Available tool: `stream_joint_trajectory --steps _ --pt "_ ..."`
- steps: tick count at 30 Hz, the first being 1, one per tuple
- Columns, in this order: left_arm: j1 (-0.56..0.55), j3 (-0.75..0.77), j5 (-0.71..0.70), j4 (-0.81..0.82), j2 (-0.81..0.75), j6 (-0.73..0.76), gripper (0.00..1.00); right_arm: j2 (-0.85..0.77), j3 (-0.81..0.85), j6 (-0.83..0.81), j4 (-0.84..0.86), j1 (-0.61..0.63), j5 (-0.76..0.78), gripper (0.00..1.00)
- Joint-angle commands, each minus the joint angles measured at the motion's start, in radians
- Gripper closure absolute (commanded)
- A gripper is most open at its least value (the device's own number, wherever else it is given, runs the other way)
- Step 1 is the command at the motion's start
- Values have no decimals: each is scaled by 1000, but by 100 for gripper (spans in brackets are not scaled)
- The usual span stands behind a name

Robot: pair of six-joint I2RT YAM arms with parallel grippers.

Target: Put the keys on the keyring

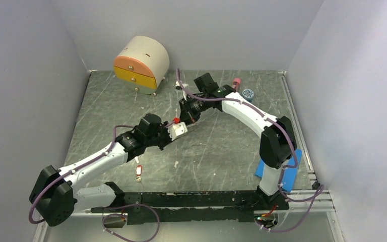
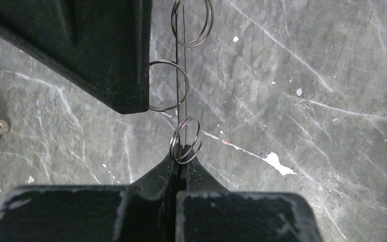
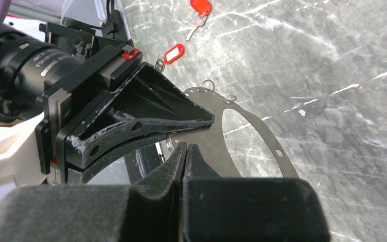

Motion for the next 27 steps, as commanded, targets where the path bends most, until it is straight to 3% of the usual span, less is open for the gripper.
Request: stream_joint_trajectory --steps 1,7,12,15,19,27 --pt "-7 24 3 -17 -3 32 98 54 104 56 -72 -1 15 99" --pt "-9 24 28 -19 12 26 97 135 128 104 -117 -16 16 80" --pt "-12 29 28 -17 36 -19 97 29 4 198 57 -66 29 40" --pt "-12 30 20 -10 48 -64 97 -68 -103 265 201 -110 55 25" --pt "-11 21 22 24 59 -143 97 -162 -214 327 321 -175 85 17" --pt "-12 0 -19 124 74 -345 97 -255 -327 389 408 -224 78 17"
